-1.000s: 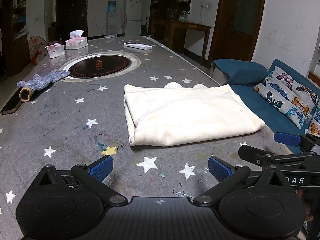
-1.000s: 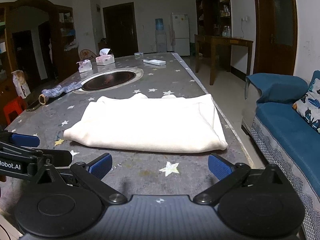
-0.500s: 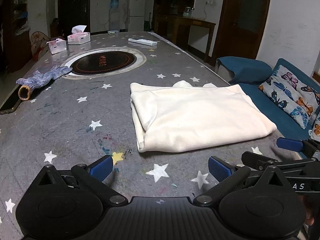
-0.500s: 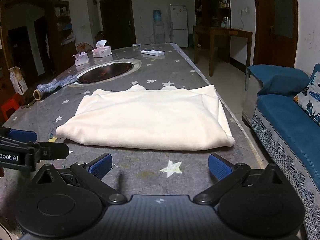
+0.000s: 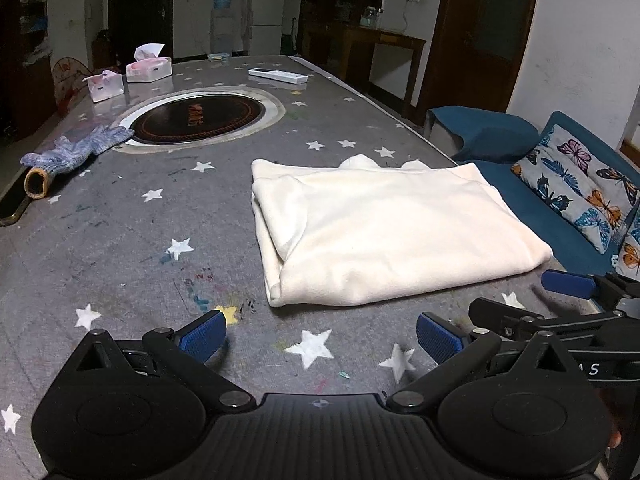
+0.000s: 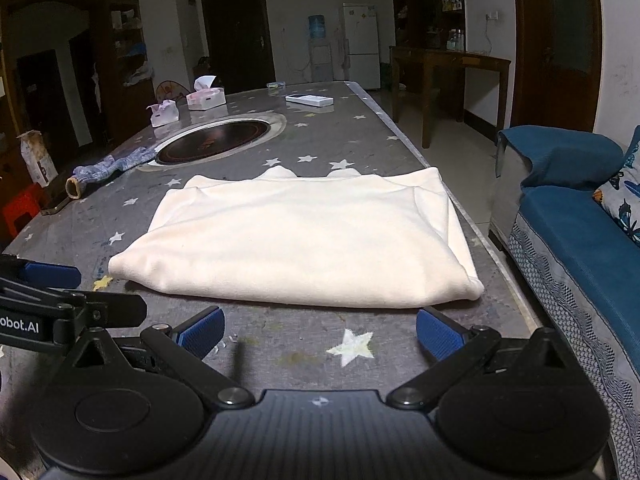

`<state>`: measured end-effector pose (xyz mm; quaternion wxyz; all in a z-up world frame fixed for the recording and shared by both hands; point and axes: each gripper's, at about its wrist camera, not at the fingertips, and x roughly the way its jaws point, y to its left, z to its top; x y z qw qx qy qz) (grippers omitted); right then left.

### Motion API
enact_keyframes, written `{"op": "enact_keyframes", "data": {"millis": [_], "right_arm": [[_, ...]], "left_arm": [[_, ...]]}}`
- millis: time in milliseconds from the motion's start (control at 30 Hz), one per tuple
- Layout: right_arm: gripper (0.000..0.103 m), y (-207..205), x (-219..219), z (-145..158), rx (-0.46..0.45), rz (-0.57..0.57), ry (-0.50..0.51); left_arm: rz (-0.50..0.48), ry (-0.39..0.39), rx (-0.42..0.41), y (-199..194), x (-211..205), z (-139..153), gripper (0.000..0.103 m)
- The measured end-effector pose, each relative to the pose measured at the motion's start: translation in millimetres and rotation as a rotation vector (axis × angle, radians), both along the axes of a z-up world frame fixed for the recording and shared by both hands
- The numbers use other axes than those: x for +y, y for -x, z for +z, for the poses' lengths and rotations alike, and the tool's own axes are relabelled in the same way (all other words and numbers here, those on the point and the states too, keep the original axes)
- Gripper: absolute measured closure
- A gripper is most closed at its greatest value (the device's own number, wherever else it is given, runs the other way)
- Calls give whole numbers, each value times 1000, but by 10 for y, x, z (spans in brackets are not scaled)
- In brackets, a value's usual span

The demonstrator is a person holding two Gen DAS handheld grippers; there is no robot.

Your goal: Fold clothes

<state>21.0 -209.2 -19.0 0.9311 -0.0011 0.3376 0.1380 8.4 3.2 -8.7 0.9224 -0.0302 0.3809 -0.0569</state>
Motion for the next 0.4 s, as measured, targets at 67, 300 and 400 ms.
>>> {"op": "enact_keyframes", "data": {"millis": [67,300,400], "right_arm": [[0,0,2,-2,0,0,-2],[0,-4,9,-2,0,3,-3],[0,-5,9,0,-1,4,-3]], "left_arm": [[5,5,-4,1,4,5,0],[11,6,-13,-2,12,9,0],[4,4,-9,-6,3,7,0]]}}
